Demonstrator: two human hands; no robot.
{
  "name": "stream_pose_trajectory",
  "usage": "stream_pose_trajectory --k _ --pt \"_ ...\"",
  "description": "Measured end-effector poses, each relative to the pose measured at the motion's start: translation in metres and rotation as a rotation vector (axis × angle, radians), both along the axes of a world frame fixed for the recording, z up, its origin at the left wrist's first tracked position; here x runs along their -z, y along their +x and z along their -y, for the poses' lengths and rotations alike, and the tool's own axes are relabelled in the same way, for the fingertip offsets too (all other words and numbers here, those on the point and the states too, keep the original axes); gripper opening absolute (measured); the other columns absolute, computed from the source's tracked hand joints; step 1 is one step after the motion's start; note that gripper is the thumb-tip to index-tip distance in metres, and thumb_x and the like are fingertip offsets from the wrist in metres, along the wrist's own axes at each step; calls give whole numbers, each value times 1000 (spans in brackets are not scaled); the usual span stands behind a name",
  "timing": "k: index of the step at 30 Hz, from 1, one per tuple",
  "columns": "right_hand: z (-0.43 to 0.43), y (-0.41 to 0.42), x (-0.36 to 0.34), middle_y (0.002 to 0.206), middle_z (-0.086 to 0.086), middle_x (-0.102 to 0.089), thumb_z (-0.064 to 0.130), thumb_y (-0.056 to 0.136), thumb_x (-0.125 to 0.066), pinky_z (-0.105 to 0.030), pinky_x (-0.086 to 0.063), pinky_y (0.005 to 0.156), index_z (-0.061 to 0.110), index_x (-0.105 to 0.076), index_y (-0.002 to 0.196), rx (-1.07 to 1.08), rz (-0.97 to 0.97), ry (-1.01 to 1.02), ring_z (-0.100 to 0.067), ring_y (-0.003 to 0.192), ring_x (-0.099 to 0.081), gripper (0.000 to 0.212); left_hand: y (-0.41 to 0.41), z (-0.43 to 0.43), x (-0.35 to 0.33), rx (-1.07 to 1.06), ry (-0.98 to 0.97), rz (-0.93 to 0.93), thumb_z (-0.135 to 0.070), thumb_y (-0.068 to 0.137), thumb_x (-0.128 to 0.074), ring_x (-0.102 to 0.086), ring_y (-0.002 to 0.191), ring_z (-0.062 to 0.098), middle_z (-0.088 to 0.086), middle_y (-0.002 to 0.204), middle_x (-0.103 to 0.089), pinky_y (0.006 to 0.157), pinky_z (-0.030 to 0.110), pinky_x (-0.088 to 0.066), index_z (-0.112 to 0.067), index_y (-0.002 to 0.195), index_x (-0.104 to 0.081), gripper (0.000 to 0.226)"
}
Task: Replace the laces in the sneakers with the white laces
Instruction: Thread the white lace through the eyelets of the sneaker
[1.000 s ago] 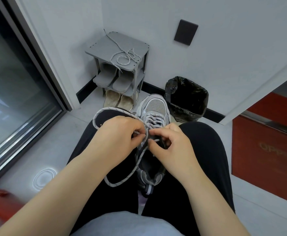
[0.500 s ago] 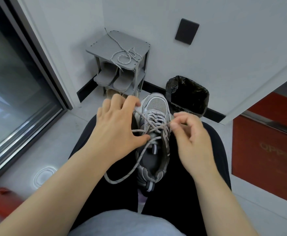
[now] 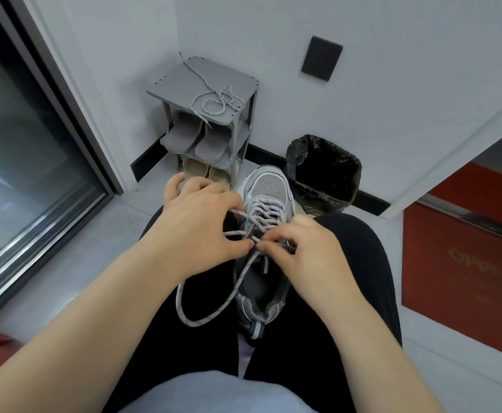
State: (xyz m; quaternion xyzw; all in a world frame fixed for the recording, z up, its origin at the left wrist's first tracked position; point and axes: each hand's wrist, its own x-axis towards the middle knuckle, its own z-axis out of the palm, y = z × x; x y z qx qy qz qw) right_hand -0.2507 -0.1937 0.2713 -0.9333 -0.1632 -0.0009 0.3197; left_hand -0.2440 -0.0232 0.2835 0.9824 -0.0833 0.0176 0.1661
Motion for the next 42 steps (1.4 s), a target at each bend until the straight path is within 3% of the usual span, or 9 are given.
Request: stream_pose_trajectory --k 3,6,11,17,20,25,29,35,42 --pt "9 2 -5 68 12 -50 26 80 -71 -12 -35 61 33 -71 73 73 80 164 -2 66 -50 10 -1 0 1 -1 -31 -53 -63 66 -57 -31 123 10 -18 108 -55 111 37 4 -36 97 -59 41" --pt "21 5 -21 66 8 -55 28 77 -72 -10 -35 65 37 -70 69 274 98 640 -3 61 -44 13 -1 1 3 -2 -66 -74 -61 67 -55 -33 121 8 -18 103 -58 112 37 6 -33 91 -62 38" --pt "5 -6 -25 84 3 -70 29 76 -60 -35 -49 94 25 -66 66 114 -380 1342 -16 91 -64 12 -1 0 4 -3 -68 -83 -57 69 -59 -34 120 7 -18 97 -60 112 37 7 -31 88 -64 32" --pt "19 -2 -46 54 7 -42 22 88 -43 -28 -53 68 16 -41 70 112 -274 1629 -8 50 -44 20 -2 -2 5 -2 -126 -78 -52 69 -65 -35 119 2 -24 92 -60 112 35 10 -32 77 -65 22" --pt "20 -1 -39 56 7 -44 23 92 -45 -27 -51 65 18 -47 74 82 -226 1381 -9 52 -43 18 -2 0 7 17 -96 -56 -52 70 -62 -36 119 3 -22 92 -61 112 37 10 -32 75 -63 20" --pt "3 -5 -8 71 14 -57 21 97 -44 -12 -42 69 31 -58 92 98 -110 425 1 70 -54 18 -3 -6 5 131 -57 9 -75 63 -46 -31 122 3 -24 107 -54 111 33 11 -37 91 -63 49" --pt "7 -8 -1 86 25 -56 25 97 -45 -1 -29 81 38 -64 101 87 -62 251 4 95 -46 23 -14 -35 2 300 -123 64 -83 52 -43 -24 115 -3 -28 113 -44 101 10 5 -46 100 -61 64" --pt "30 -11 11 90 16 -41 24 87 -61 -3 -31 80 27 -67 113 52 105 48 -3 84 -38 27 -28 -79 7 346 -208 -113 -80 55 -48 -28 113 -9 -37 124 -33 86 16 -35 -68 107 -48 54" --pt "30 -9 14 86 16 -59 13 82 -70 -5 -40 71 23 -75 94 111 65 118 1 79 -56 17 -24 -74 16 381 -276 -10 -67 72 -48 -46 89 -10 -24 92 -54 78 -1 -32 -39 83 -72 39"
